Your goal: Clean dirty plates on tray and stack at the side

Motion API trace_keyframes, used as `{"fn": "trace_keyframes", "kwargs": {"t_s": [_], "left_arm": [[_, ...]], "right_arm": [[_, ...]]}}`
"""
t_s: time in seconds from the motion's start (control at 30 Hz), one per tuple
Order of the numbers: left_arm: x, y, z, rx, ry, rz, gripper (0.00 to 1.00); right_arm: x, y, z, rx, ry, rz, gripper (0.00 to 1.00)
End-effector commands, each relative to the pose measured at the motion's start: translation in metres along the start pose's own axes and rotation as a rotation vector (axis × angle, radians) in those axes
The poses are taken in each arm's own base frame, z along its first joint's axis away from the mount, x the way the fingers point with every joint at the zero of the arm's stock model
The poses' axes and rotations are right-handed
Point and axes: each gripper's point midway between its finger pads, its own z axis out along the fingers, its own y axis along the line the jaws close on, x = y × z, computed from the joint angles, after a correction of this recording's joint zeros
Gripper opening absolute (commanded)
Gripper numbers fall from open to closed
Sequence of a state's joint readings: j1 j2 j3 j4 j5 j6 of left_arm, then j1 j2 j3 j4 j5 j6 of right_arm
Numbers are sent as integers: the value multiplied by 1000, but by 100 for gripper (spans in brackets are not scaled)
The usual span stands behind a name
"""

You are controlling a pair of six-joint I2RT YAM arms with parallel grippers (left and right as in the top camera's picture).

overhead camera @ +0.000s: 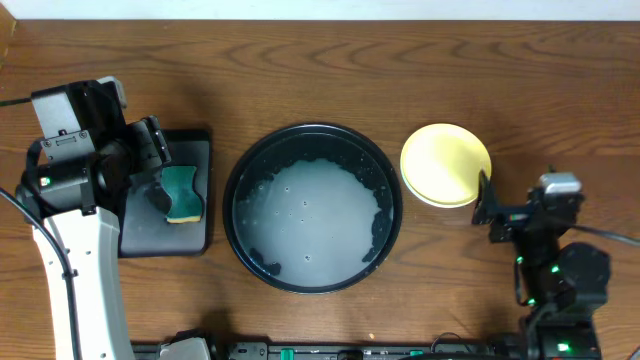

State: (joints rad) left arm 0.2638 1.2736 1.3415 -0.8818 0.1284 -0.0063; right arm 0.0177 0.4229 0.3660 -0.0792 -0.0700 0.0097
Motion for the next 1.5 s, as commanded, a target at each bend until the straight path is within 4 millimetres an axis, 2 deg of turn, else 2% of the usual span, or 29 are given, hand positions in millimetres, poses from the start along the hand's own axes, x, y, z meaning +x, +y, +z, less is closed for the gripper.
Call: {"fn": "trace_keyframes", "kwargs": {"t_s": [0.0,0.07,0.17,0.57,1.47], "left_arm": [[-2,-1,-2,4,-8,-4,75],[-2,-1,-2,4,-8,-4,75],[-2,-1,-2,4,-8,-4,75],[-2,-1,-2,4,-8,-4,75],[-3,-1,-2,3,-9,-4,75]], "right_arm": [[22,2,-3,-13,-19,-12,99],[37,2,-7,-13,-41,-13,99],[50,2,-10,-14,-58,-7,99],[80,1,-14,-9,-65,-9,99],[79,1,-14,-7,-68,-9,99]]}}
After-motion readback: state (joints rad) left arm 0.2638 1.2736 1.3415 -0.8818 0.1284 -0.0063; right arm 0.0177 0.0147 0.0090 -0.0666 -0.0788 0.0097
